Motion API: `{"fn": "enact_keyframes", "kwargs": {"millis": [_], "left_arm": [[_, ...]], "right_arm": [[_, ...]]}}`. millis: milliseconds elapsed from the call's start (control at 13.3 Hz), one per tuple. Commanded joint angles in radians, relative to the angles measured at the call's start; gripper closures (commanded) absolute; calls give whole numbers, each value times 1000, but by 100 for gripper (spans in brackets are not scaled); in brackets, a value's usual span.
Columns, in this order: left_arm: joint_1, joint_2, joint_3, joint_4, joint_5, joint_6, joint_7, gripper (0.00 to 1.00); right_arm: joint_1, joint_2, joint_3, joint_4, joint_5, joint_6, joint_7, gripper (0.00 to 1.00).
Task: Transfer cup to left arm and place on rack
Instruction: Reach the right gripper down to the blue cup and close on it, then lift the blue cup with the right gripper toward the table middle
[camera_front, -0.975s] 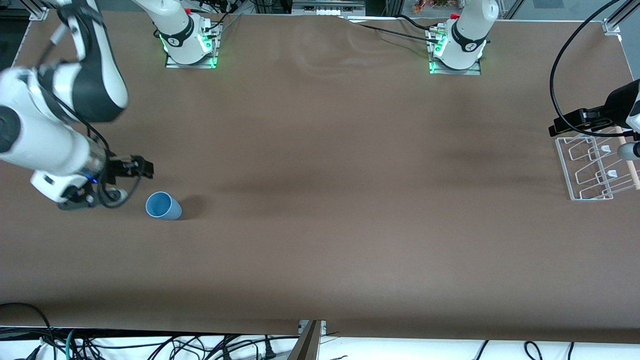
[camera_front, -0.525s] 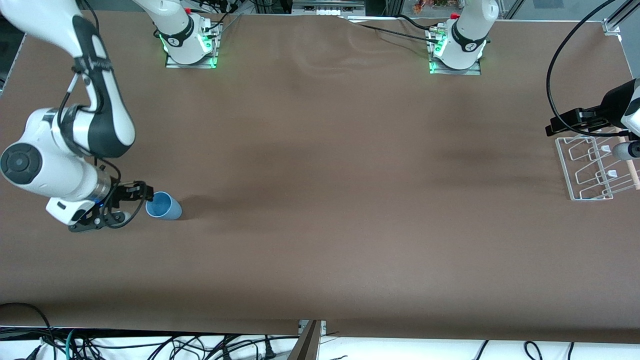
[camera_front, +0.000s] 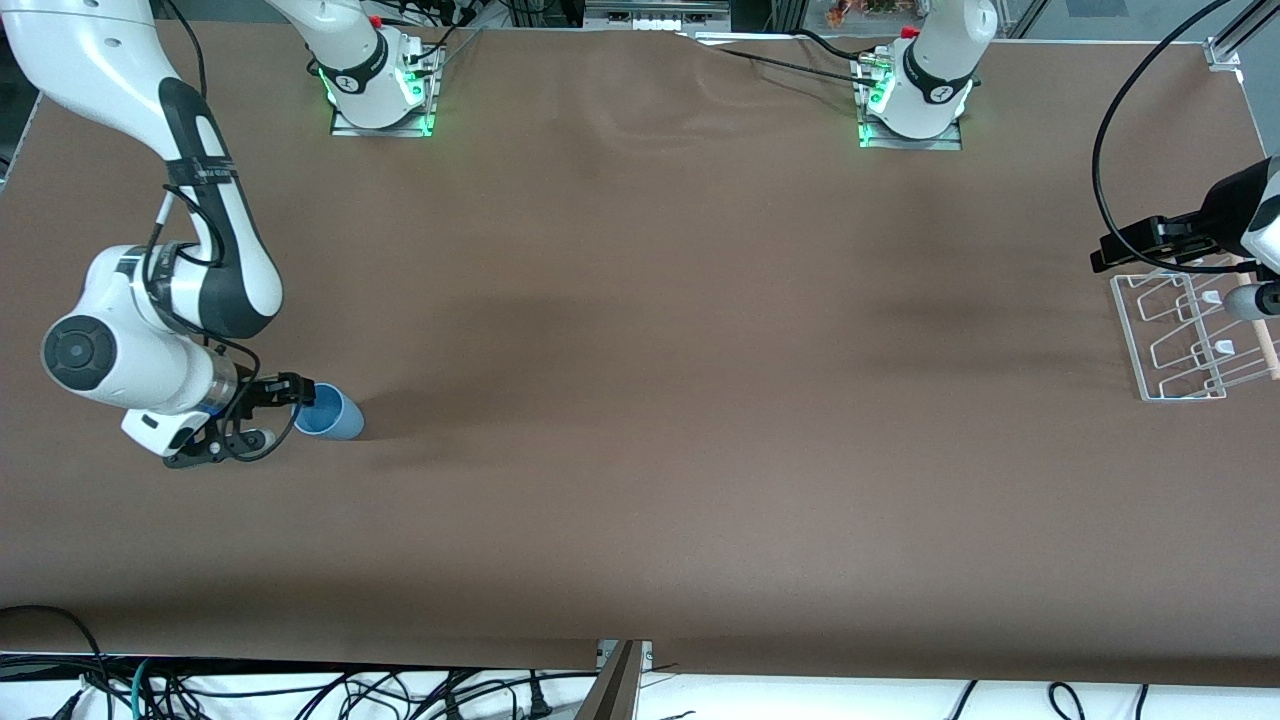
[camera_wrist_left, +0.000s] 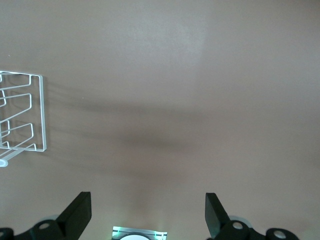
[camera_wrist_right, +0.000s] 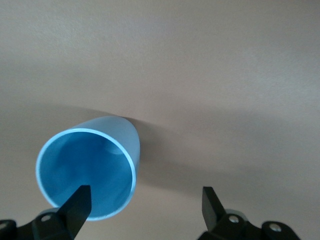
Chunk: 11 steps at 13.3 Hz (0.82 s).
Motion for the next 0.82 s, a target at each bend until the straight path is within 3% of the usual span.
{"fn": "enact_keyframes", "kwargs": {"millis": [0,150,450,675,750], "left_arm": [[-18,10,4,21,1,-8,16,0],[-20,5,4,15,1,-8,18,0],[-32,-4,4,7,6,-8,16,0],[-34,-28,6,-19,20,-1,19,0],[-32,-35,7,-24,18,6,19,0]], "right_arm": [[-7,-13,6,-33,5,45,-14,3],[-7,13,6,-33,5,80,-14,11],[-14,50,7,-24,66,91,-12,52],[-11,52,10,-22,81,76,-3,100],[-10,52,12,-21,83,61,-1,100]]}}
